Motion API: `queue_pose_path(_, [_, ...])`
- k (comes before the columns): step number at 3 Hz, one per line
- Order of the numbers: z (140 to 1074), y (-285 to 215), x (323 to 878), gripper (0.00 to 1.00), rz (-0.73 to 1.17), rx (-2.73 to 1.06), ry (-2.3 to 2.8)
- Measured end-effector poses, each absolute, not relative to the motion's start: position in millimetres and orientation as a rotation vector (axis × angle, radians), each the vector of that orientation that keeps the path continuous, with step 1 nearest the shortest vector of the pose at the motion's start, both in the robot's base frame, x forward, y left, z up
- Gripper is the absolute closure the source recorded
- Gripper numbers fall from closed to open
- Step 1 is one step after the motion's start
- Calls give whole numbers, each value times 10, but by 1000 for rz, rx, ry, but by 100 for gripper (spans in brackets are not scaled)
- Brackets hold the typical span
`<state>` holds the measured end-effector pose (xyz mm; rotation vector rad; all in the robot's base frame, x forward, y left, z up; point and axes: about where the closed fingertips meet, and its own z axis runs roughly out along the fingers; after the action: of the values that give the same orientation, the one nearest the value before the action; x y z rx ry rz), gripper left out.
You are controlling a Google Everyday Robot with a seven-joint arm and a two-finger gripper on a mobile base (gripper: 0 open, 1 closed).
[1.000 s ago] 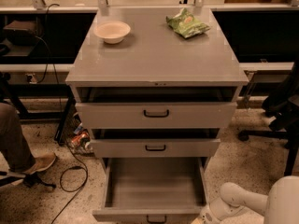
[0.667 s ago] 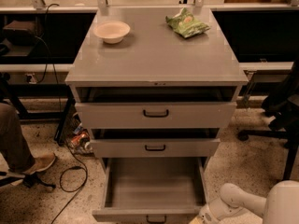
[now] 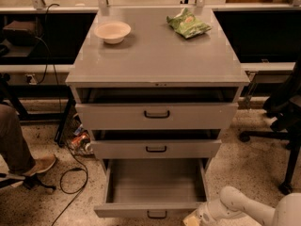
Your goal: Close bottom drawer
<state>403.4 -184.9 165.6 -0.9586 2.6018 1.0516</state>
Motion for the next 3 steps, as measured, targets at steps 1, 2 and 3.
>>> queue_pose_path(1, [1653,-1843,4032,100,1053,-959,2601])
queue_pose_path(2, [1596,-1725,4188,100,1055,-1028,2548])
queue_pose_path(3, [1596,-1725,4188,100,1055,-1028,2548])
